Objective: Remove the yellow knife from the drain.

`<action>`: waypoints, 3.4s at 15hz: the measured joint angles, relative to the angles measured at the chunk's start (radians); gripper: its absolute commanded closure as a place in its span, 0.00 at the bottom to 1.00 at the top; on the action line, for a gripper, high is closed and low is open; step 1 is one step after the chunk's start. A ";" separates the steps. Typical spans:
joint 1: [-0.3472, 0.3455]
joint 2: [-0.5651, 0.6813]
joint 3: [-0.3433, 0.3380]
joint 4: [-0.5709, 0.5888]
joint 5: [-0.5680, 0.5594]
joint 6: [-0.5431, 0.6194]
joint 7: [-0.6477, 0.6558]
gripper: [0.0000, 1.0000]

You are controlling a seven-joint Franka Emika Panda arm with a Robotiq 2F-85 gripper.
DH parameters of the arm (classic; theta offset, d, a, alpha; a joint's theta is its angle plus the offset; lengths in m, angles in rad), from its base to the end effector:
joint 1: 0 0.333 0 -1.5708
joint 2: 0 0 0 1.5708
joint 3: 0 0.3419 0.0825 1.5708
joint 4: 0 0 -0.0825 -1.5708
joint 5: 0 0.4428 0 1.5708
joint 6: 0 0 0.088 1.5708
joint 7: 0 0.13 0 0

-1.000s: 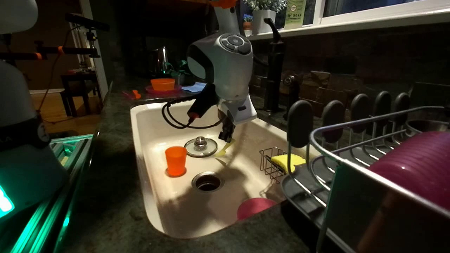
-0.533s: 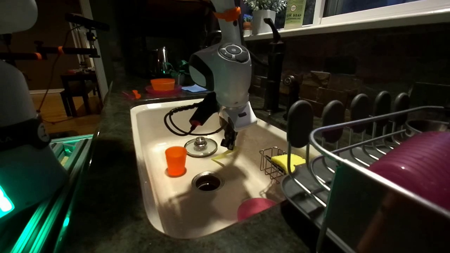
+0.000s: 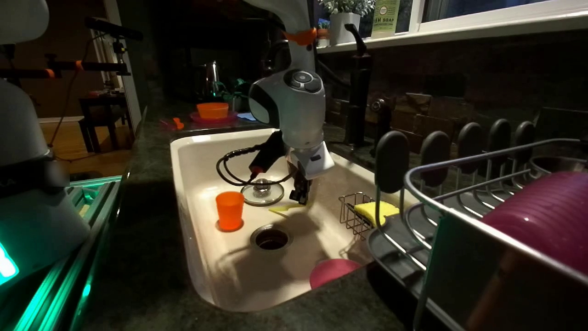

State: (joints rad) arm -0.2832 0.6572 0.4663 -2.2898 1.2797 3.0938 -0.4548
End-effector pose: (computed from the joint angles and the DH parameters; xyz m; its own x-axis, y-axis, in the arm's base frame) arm 0.5035 0.0552 0.0246 0.7359 -0.6722 -0.0812 -0.6465 -0.6619 -0.3794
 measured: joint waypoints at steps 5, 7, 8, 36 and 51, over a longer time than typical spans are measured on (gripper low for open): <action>-0.018 0.051 0.028 0.038 0.022 0.031 -0.015 0.98; -0.032 0.071 0.042 0.052 0.034 0.034 -0.031 0.66; -0.037 0.080 0.047 0.059 0.036 0.034 -0.037 0.66; 0.097 -0.113 -0.027 -0.165 -0.071 0.022 0.091 0.00; 0.451 -0.335 -0.443 -0.393 -0.826 -0.048 0.429 0.00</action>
State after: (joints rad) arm 0.1681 0.3224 0.0231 -2.6823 0.4537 3.0455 -0.0260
